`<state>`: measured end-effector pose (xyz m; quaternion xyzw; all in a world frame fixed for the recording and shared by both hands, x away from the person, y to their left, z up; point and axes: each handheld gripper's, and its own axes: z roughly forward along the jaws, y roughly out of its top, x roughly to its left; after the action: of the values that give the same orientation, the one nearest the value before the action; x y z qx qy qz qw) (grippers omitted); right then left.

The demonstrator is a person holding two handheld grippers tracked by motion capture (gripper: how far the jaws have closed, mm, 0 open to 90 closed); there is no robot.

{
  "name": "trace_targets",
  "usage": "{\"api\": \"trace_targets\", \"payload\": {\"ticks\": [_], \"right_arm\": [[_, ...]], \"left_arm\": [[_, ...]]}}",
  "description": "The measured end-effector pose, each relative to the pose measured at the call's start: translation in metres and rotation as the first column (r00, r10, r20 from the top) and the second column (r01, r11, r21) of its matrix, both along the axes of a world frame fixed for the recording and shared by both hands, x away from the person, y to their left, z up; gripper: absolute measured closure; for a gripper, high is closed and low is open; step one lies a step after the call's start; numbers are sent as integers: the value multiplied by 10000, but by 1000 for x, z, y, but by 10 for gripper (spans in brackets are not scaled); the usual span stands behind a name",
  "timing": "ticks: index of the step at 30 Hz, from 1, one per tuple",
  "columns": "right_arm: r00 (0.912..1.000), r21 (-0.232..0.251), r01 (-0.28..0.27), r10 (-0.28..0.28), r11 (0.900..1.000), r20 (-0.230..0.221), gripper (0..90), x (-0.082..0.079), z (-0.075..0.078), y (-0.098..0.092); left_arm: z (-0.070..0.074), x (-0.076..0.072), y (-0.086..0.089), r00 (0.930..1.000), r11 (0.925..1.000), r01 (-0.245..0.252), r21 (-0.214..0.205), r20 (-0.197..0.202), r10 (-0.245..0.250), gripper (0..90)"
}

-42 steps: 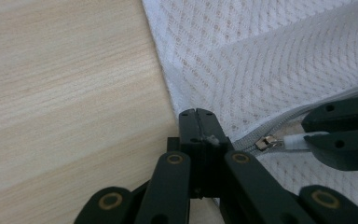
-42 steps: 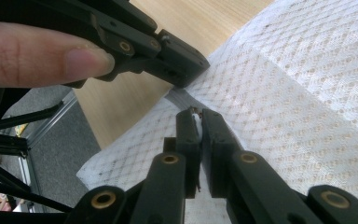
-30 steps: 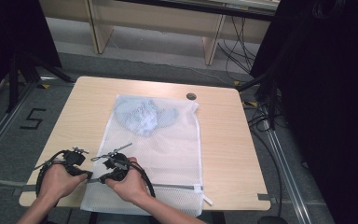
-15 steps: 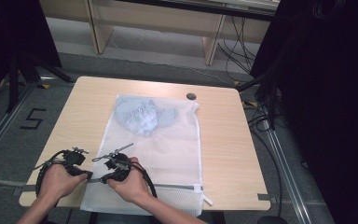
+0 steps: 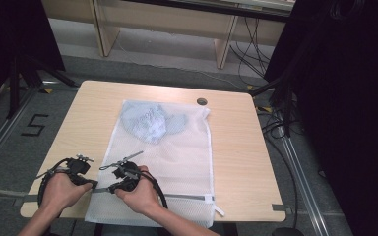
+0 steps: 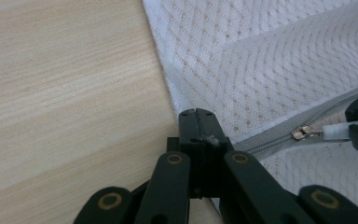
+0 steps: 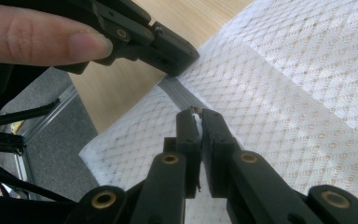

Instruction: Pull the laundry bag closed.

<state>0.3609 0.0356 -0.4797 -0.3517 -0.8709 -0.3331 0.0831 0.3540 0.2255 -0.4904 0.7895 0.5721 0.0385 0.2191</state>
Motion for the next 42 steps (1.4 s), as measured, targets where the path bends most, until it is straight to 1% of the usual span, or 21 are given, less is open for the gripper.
{"api": "trace_targets", "payload": {"ticks": [1, 6, 7, 10, 11, 12, 13, 24, 30, 33, 37, 39, 40, 41, 42], "right_arm": [[9999, -50, 95, -95, 9999, -100, 870, -1, 1, 0], [10000, -7, 46, -46, 10000, 25, 870, 0, 1, -2], [10000, -2, 63, -63, 10000, -66, 870, -1, 2, -2], [10000, -26, 60, -60, 10000, -39, 870, -1, 2, -3], [9999, -56, 112, -113, 9999, -93, 870, -1, 2, -3], [10000, 35, 2, -2, 10000, 41, 870, -1, 2, -4], [10000, -5, 45, -45, 10000, 65, 870, -1, 2, -4], [9998, -20, 180, -180, 9998, -69, 870, -3, 5, -7], [9999, -7, 85, -85, 10000, -86, 870, -3, 5, -7], [10000, -48, 75, -75, 10000, 44, 870, -3, 6, -9], [10000, -75, 84, -84, 9999, -26, 870, -4, 7, -10], [10000, -72, 21, -21, 10000, 36, 870, -4, 7, -11], [9999, -25, 101, -101, 9999, -6, 870, -4, 7, -11], [9998, -97, 205, -206, 9997, -85, 870, -4, 7, -11], [9999, -72, 147, -147, 9999, -84, 870, -4, 7, -12]], "left_arm": [[0, 0, 0, 10000, 10000, -7, 20, 6, 7, 900], [0, 0, 0, 10000, 10000, -12, 35, -5, 12, 900], [0, 0, 0, 10000, 10000, 14, 4, -13, -14, 900], [0, 0, 0, 10000, 10000, -23, 6, -6, 23, 900], [0, 0, 0, 10000, 10000, -20, -5, -15, 20, 900], [0, 0, 0, 10000, 10000, -16, -15, -18, 16, 900], [0, 0, 0, 10000, 10000, -26, -14, -13, 26, 900], [0, 0, 0, 10000, 10000, 0, 11, 7, 0, 900], [0, 0, 0, 10000, 10000, -8, -6, -3, 8, 900], [0, 0, 0, 10000, 10000, 6, 19, 12, -6, 900], [0, 0, 0, 10000, 10000, 5, -8, -15, -5, 900], [0, 0, 0, 10000, 10000, -1, 25, -5, 1, 900], [0, 0, 0, 10000, 10000, -3, -13, 23, 3, 900], [0, 0, 0, 10000, 10000, 3, 28, -6, -3, 900], [0, 0, 0, 10000, 10000, -10, -31, 41, 10, 900]]}}
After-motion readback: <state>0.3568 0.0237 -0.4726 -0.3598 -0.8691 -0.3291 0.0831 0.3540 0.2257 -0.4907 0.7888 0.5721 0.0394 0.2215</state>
